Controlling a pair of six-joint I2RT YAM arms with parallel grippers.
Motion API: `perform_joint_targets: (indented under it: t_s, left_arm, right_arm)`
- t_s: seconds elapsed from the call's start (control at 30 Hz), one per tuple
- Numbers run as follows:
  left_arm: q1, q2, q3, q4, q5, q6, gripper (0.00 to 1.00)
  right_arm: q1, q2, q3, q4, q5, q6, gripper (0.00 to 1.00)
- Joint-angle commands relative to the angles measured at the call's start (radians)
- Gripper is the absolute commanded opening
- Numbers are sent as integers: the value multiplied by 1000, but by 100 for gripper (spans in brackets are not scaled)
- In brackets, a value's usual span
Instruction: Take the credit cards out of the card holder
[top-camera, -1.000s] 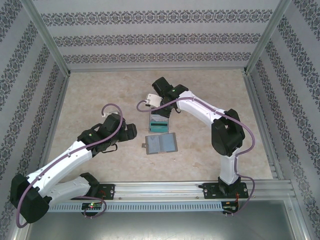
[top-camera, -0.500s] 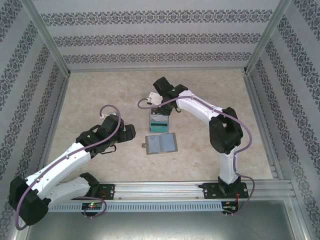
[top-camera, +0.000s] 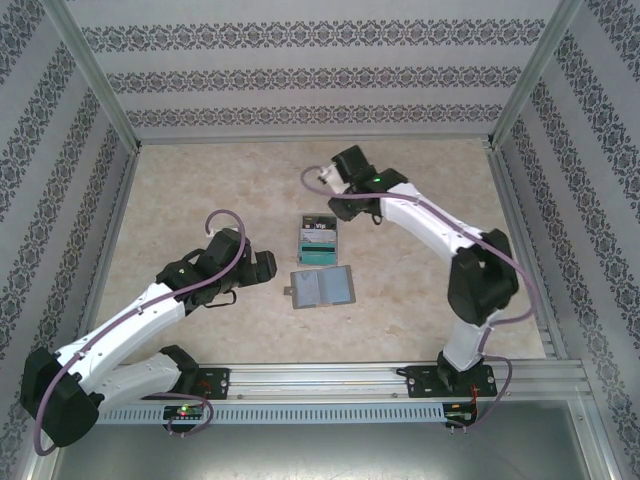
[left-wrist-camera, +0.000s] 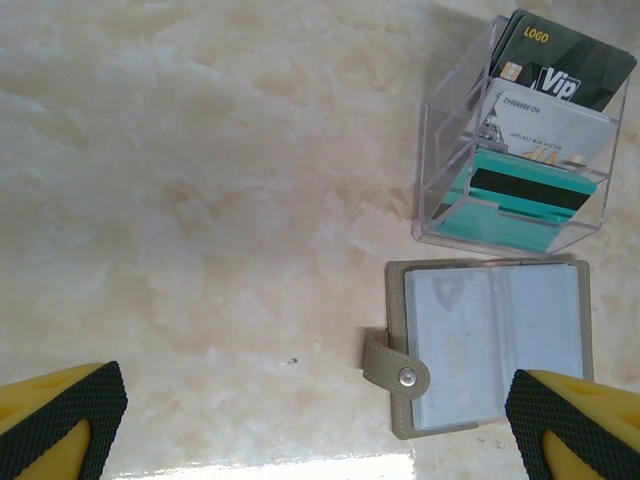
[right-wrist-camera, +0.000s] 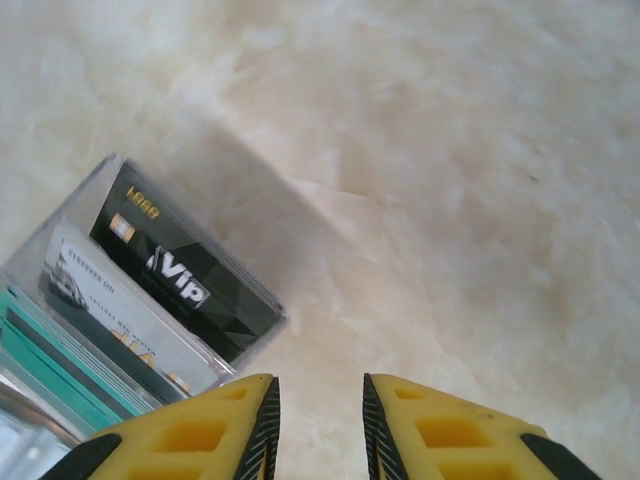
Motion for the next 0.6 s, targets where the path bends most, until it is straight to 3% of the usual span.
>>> perform_joint_targets:
  t_s: [0.0,0.13,0.23,0.43,0.57]
  left_arm:
    - [15,13,-15,53,22,6,100]
    - [15,35,-17,91,67,8,100]
    - [14,55,-24,130,117,-1,99]
    - [13,114,-48,230,243,-39,100]
    - [10,176,-49,270,310,-64,93]
  right_arm:
    - [-60,-103,-74,64,-90,317,28]
    - [-157,-173,-171,106,-269,580,14]
    - [-220,-223,-289,222,-440,692,2]
    - [-218,-280,-400,209,-461,716,0]
    - [-178,-322,-493,206,-431,731,0]
